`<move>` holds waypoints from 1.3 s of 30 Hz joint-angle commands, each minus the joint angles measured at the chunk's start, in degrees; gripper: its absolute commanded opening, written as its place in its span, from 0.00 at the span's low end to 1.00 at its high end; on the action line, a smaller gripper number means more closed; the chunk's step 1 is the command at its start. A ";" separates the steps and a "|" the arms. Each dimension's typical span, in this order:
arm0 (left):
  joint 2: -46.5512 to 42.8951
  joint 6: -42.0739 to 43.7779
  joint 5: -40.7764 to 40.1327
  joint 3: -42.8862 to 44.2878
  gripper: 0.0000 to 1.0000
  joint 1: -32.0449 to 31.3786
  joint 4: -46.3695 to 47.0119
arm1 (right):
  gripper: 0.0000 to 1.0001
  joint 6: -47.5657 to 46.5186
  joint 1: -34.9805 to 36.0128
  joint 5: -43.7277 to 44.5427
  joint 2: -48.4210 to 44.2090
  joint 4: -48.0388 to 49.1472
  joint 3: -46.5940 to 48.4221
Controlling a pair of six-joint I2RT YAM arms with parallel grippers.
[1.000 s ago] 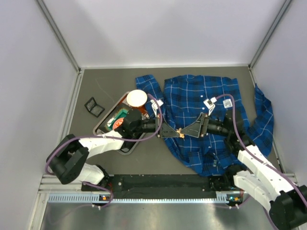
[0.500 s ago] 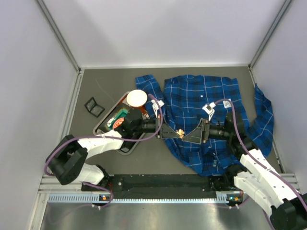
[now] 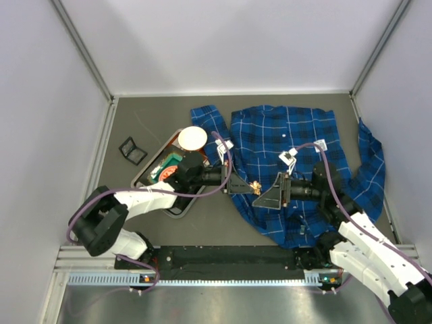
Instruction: Remove the brooch from the garment
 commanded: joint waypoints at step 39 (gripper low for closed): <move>8.73 -8.68 6.67 -0.60 0.00 -2.46 13.31 | 0.70 -13.17 0.95 15.62 -1.58 -21.90 15.28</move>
